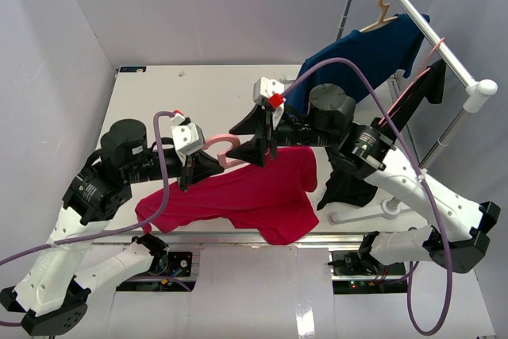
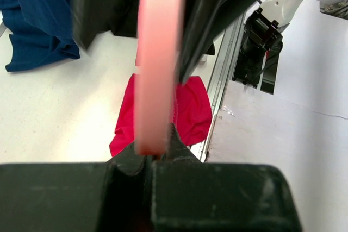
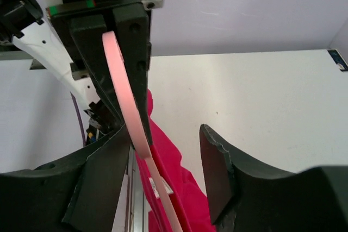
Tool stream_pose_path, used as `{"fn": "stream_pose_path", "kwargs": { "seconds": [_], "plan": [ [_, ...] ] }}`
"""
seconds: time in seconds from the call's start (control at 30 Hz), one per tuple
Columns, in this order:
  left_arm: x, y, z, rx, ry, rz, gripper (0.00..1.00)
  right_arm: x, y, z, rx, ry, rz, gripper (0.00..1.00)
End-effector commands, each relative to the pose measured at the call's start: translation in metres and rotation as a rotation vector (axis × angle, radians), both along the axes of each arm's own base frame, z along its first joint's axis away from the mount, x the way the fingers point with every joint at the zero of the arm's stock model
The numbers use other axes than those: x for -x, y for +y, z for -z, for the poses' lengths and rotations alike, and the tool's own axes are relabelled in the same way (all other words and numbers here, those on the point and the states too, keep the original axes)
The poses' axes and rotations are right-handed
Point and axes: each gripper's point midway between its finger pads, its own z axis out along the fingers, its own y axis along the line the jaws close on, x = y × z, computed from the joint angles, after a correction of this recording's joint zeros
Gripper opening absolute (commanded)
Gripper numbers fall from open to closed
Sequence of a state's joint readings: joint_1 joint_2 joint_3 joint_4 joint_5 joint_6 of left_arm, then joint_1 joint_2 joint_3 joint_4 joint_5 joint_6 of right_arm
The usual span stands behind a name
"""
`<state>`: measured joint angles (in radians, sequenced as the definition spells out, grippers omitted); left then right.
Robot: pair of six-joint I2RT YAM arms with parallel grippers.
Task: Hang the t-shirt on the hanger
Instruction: Place the hanger at the clothesline.
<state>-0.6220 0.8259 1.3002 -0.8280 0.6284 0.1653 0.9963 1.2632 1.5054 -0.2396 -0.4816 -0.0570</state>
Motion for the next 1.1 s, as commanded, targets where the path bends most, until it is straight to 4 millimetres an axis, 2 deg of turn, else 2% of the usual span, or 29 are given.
{"fn": "stream_pose_path", "kwargs": {
  "seconds": [0.0, 0.3, 0.43, 0.7, 0.8, 0.93, 1.07],
  "plan": [
    [0.010, 0.002, -0.004, 0.010, -0.026, 0.042, 0.00, -0.005, -0.024, 0.014, 0.115, -0.113, 0.024, 0.64],
    [0.017, 0.002, -0.008, 0.024, -0.039, 0.070, 0.00, 0.012, -0.041, 0.042, 0.295, -0.172, -0.110, 0.63],
    [0.021, 0.003, -0.019, 0.033, -0.047, 0.078, 0.00, 0.010, -0.045, 0.047, 0.356, -0.152, -0.098, 0.63],
    [0.023, 0.003, -0.036, 0.047, -0.079, 0.091, 0.00, 0.012, -0.044, 0.073, 0.415, -0.099, -0.123, 0.62],
    [0.020, 0.002, -0.036, 0.047, -0.080, 0.088, 0.00, 0.008, -0.042, 0.079, 0.441, -0.089, -0.119, 0.62],
    [0.017, 0.001, -0.028, 0.032, -0.067, 0.079, 0.00, 0.011, -0.041, 0.078, 0.442, -0.080, -0.137, 0.63],
    [0.017, 0.002, -0.025, 0.035, -0.071, 0.076, 0.00, 0.011, -0.041, 0.080, 0.448, -0.071, -0.140, 0.59]
  ]
}}
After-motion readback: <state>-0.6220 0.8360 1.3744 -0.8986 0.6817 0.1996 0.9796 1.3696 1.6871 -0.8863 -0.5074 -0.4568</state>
